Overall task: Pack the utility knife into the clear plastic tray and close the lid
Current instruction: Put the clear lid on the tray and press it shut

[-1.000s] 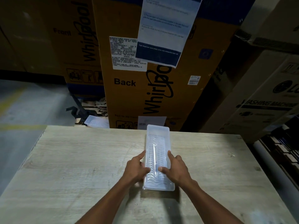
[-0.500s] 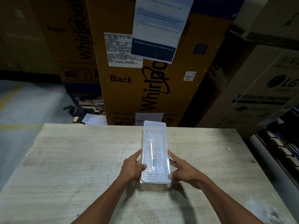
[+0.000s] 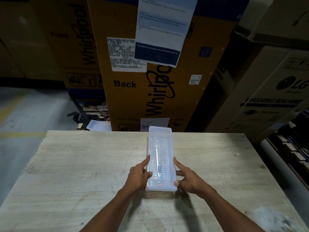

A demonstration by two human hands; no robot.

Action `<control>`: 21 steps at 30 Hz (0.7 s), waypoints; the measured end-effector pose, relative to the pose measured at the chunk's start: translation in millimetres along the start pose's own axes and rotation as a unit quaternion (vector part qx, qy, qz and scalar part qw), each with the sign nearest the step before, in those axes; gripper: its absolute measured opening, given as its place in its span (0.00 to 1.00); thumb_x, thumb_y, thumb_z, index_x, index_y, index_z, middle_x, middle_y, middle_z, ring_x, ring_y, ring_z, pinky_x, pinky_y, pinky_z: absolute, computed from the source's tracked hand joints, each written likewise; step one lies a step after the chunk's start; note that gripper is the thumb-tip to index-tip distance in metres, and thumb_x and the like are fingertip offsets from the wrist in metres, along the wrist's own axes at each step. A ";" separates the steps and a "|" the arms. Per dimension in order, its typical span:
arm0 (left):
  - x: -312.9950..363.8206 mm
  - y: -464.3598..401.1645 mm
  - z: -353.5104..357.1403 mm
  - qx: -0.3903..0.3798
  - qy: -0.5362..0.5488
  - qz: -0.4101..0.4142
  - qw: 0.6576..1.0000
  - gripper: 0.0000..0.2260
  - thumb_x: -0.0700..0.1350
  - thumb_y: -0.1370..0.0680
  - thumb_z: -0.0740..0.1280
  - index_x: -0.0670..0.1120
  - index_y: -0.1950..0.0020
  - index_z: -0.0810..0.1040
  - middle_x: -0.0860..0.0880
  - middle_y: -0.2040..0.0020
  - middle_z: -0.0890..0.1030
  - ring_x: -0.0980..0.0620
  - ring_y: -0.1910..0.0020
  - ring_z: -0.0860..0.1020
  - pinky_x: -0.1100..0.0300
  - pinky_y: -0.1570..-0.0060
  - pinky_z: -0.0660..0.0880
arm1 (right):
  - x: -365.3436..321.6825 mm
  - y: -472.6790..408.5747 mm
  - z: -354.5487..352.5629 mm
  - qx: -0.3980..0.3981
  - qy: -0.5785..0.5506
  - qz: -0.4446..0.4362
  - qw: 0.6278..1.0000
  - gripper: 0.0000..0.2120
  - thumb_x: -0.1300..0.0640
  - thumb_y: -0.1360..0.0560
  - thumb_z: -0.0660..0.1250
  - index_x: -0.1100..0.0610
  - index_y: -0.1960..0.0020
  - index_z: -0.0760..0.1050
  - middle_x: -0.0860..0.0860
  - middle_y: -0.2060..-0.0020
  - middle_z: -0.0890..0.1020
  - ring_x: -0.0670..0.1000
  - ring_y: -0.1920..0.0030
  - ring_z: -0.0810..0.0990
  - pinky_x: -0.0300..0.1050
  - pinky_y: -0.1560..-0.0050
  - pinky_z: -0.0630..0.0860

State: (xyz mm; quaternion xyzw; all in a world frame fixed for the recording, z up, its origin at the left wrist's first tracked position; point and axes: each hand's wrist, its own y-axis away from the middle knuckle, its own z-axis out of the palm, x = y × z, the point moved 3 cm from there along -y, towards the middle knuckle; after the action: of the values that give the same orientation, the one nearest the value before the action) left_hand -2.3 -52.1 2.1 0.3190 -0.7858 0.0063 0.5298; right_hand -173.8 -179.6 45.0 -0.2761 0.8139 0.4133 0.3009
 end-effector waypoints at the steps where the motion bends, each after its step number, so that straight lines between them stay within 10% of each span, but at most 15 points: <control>1: -0.3 -2.5 -1.9 -0.020 -0.009 -0.006 1.000 0.33 0.41 0.21 0.69 0.57 0.20 0.59 0.56 0.65 0.79 0.59 0.69 0.78 0.69 0.66 0.77 | -0.9 0.1 0.3 0.002 0.005 -0.002 1.000 0.46 0.68 0.24 0.69 0.44 0.19 0.45 0.53 0.26 0.71 0.54 0.29 0.73 0.58 0.33 0.75; 4: -3.1 -7.9 -11.3 -0.104 0.022 -0.051 0.993 0.44 0.34 0.25 0.73 0.61 0.20 0.53 0.44 0.62 0.77 0.50 0.66 0.75 0.51 0.59 0.82 | -2.5 -3.3 -0.1 0.002 0.024 0.011 1.000 0.46 0.65 0.24 0.70 0.44 0.19 0.44 0.56 0.36 0.77 0.56 0.37 0.77 0.56 0.36 0.78; 16: -10.6 -8.0 -14.2 -0.128 -0.032 -0.034 0.991 0.47 0.35 0.26 0.74 0.63 0.20 0.50 0.43 0.61 0.82 0.52 0.66 0.80 0.64 0.63 0.80 | -0.3 -7.8 -0.1 -0.010 0.070 0.027 0.997 0.46 0.61 0.23 0.70 0.42 0.19 0.42 0.51 0.57 0.78 0.47 0.57 0.79 0.40 0.53 0.80; 21: -0.2 -13.8 -17.3 -0.126 -0.185 0.011 0.974 0.49 0.45 0.28 0.78 0.57 0.18 0.48 0.44 0.36 0.77 0.48 0.42 0.77 0.60 0.42 0.74 | -4.0 -4.3 0.8 -0.002 0.084 0.030 0.996 0.44 0.61 0.21 0.69 0.43 0.19 0.43 0.49 0.56 0.78 0.47 0.57 0.79 0.36 0.56 0.77</control>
State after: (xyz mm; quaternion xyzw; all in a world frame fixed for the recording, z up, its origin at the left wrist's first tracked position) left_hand 19.0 -56.9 5.0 0.2368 -0.8680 -0.1468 0.4109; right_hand -167.9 -180.3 45.2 -0.2861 0.8434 0.3987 0.2185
